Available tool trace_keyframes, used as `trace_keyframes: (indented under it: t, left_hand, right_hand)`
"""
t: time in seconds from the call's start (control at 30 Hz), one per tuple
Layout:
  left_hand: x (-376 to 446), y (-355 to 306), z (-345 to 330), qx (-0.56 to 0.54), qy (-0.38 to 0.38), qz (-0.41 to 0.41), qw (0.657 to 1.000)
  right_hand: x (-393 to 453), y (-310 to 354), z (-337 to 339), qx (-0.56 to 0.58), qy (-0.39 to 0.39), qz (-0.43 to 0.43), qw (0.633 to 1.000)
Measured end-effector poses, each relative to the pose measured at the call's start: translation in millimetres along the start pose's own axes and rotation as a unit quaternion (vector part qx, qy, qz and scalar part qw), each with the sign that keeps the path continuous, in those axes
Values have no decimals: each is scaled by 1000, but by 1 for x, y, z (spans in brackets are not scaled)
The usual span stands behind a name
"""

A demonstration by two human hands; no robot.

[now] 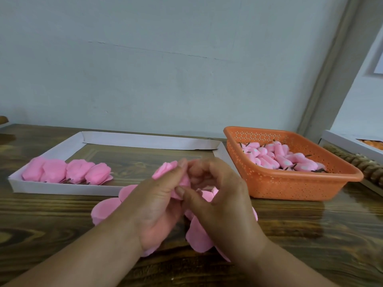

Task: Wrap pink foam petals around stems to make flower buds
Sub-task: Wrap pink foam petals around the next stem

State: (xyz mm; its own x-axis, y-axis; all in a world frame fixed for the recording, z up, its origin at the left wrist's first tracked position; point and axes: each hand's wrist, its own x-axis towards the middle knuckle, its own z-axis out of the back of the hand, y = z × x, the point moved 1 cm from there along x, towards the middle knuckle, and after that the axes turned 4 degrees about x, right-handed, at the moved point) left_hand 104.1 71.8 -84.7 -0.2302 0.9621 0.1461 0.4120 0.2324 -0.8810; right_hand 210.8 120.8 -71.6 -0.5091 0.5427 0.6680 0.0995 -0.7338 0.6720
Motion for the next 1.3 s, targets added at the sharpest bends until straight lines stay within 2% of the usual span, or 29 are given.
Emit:
trace_keyframes:
  t: [0.07, 0.17, 0.27, 0.33, 0.37, 0.43, 0.5, 0.57, 0.67, 0.73, 0.77, 0.87, 0.93, 1.07, 1.2, 1.27, 1.3]
  left_hand:
    - [0, 0, 0, -46, -42, 21, 998]
    - [-2, -2, -4, -101, -84, 61, 989]
    - [-4, -4, -9, -136, -110, 83, 981]
    - [-5, -4, -11, -136, -116, 82, 980]
    - [-5, -4, -12, -133, -116, 78, 981]
    - [-4, -3, -12, -119, -108, 64, 985]
    - [-4, -3, -13, -91, -97, 50, 990]
    - [-4, -5, -13, -72, -78, 43, 993]
    - [-2, -5, -11, -61, -63, 35, 996]
    - [1, -3, -11, -78, -93, 25, 992]
    - [3, -2, -12, -91, -115, 24, 989]
    - [5, -1, -18, -107, -153, 14, 982]
    - [4, -1, -21, -93, -157, 4, 983]
    - [2, -3, -21, -31, -105, -10, 994]
    - [0, -11, -13, 30, -8, 2, 1000]
    - [0, -10, -10, 49, 5, 14, 999]
    - [2, -9, -9, 59, 3, 22, 998]
  right_hand:
    - [-2, -2, -1, -93, 15, 107, 990]
    - [-1, -4, -3, -221, 21, 216, 951]
    - [-1, -5, -7, -306, -8, 278, 911]
    - [-2, -5, -10, -329, -28, 290, 898]
    - [-2, -5, -10, -317, -30, 280, 906]
    - [-4, -4, -9, -243, -22, 215, 946]
    - [-3, -2, -8, -121, 0, 97, 988]
    - [-3, -2, -6, 9, 30, -22, 999]
    - [0, -4, -4, 156, 62, -125, 978]
    - [0, -4, -6, 207, 69, -141, 966]
    - [-1, -5, -7, 177, 63, -126, 974]
    - [-5, -7, -10, -14, 29, -49, 998]
    - [-4, -5, -9, -30, 15, -38, 999]
    - [-2, 0, -2, 124, 28, -105, 986]
    - [0, 0, 4, 290, 83, -218, 928]
    - [0, 0, 3, 317, 108, -260, 906]
    - [1, 0, 3, 301, 120, -265, 908]
